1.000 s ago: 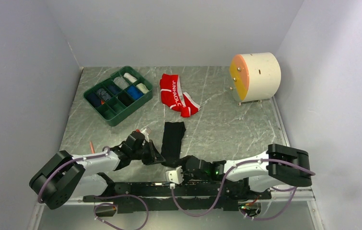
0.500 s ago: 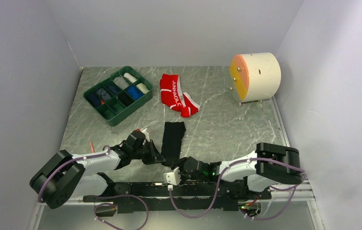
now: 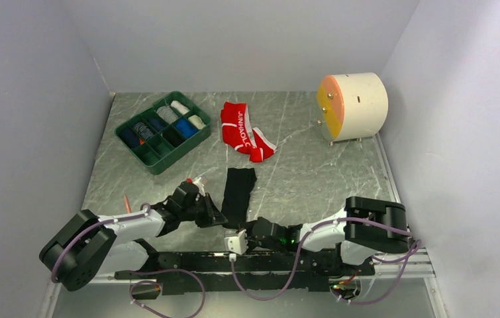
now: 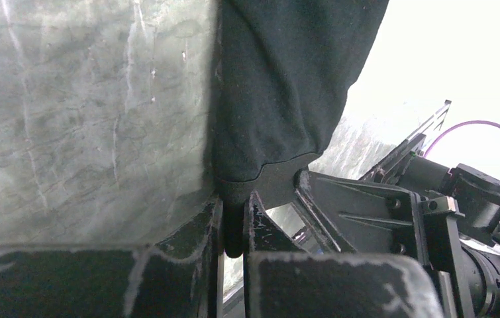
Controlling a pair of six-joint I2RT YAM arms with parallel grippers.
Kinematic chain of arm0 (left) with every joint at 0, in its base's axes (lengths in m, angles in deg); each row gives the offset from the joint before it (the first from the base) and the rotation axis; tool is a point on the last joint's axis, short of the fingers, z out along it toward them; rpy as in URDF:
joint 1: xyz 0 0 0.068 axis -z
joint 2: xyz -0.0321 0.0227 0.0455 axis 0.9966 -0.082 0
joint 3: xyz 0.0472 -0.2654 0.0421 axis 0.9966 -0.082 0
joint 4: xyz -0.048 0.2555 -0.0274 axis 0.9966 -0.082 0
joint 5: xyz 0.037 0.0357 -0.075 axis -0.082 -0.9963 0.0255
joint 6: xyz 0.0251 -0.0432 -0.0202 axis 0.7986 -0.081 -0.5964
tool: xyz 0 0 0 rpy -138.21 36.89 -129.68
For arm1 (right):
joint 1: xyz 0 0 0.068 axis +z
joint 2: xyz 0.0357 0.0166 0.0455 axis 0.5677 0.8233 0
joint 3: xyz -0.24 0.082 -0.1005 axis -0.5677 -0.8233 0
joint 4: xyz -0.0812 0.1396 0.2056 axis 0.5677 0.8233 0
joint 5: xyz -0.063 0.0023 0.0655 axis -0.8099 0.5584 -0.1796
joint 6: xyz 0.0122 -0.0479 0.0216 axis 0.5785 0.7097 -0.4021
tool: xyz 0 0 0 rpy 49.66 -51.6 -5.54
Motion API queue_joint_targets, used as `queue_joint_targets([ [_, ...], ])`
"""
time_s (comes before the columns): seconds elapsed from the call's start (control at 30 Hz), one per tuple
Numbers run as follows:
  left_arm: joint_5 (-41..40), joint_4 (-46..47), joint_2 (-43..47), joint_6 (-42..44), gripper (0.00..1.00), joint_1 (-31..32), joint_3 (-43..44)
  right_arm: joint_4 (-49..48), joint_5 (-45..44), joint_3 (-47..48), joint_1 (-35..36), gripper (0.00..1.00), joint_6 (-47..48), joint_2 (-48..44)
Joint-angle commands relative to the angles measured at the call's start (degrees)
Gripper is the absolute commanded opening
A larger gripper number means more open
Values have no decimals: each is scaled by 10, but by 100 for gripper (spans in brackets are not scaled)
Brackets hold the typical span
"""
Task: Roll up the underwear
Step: Roll the underwear to the center of the board.
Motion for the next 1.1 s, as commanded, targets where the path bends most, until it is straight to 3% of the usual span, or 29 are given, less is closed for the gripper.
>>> queue_joint_targets([
  [0.0,-23,-27,12,3,13,1,-33,-34,-14,-4,-15,0,-36,-1],
  [0.1,-31,-43,23,2,18,1,-33,-30,6,-10,-21,0,-44,-23],
  [0.3,-50,-41,71,-13,66,0,-47,19,127,2,-57,0,-120,-74],
  [0.43,-49,-22,99,-36,74,1,-68,10,143,2,-58,0,-145,-70],
  [0.63,-34,21,73,-74,71,0,-99,-18,150,2,-58,0,-178,-52],
  [0.73,-29,50,61,-106,65,1,-121,-29,152,2,-58,0,-187,-49],
  [0.9,-43,20,62,-114,52,1,-117,-35,148,2,-58,0,-183,-46],
  [0.93,-46,16,63,-111,49,1,-113,-31,151,3,-58,2,-175,-46],
  [1.07,-54,-21,65,-96,28,1,-90,-15,187,-4,-57,34,-120,-60],
])
